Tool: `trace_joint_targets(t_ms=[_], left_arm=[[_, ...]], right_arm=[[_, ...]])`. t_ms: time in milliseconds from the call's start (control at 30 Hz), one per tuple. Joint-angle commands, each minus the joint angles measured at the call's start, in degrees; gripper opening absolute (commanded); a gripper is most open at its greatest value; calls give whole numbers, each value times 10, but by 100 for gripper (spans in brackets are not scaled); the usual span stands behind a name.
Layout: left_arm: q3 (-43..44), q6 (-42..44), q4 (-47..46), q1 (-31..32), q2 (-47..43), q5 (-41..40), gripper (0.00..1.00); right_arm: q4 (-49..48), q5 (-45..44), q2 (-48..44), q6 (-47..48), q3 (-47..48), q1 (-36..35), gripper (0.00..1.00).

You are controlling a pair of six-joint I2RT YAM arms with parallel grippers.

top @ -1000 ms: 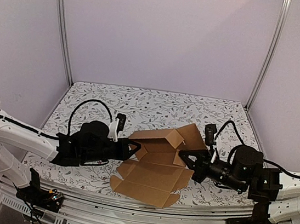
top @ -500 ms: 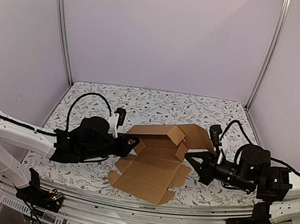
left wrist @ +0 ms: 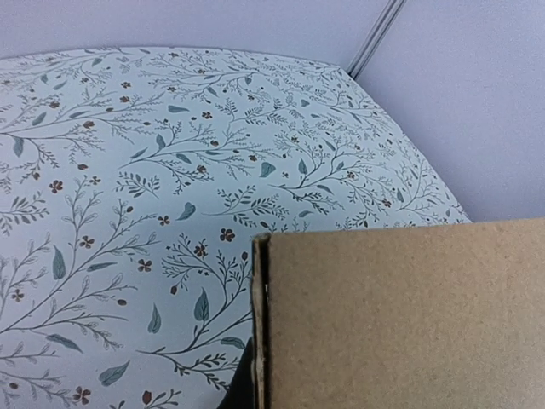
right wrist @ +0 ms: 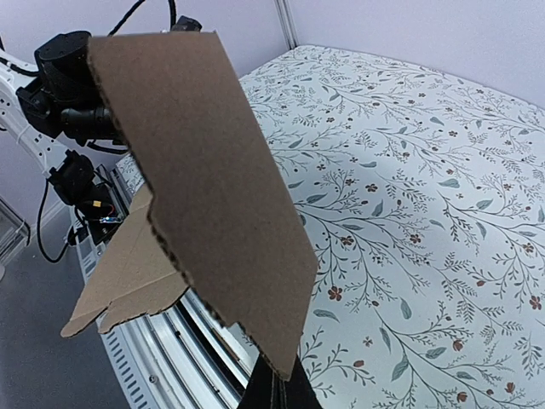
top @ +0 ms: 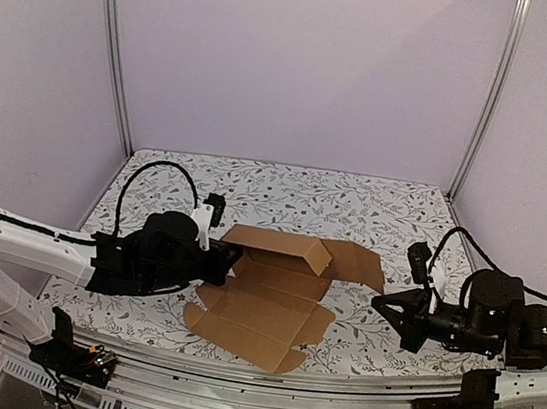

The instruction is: Fold the paper box

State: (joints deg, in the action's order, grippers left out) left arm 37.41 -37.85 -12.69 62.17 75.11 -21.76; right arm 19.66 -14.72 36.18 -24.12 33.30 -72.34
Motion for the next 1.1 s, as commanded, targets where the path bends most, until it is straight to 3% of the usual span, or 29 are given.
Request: trace_joint_targets(t_ms=[0, 367, 833, 1067], left_arm=[[4, 40, 33, -4, -20, -18, 0], [1, 99, 87, -4, -58, -14, 0], [-4, 113, 91, -4, -80, 16, 0], [-3, 110, 90, -4, -76, 14, 0]], right_arm=[[103, -56, -37, 18, 36, -1, 0], [162, -65, 9, 90, 107, -1, 0], [12, 77, 121, 117, 109, 0, 3], [-17, 122, 188, 124, 126, -5, 3]])
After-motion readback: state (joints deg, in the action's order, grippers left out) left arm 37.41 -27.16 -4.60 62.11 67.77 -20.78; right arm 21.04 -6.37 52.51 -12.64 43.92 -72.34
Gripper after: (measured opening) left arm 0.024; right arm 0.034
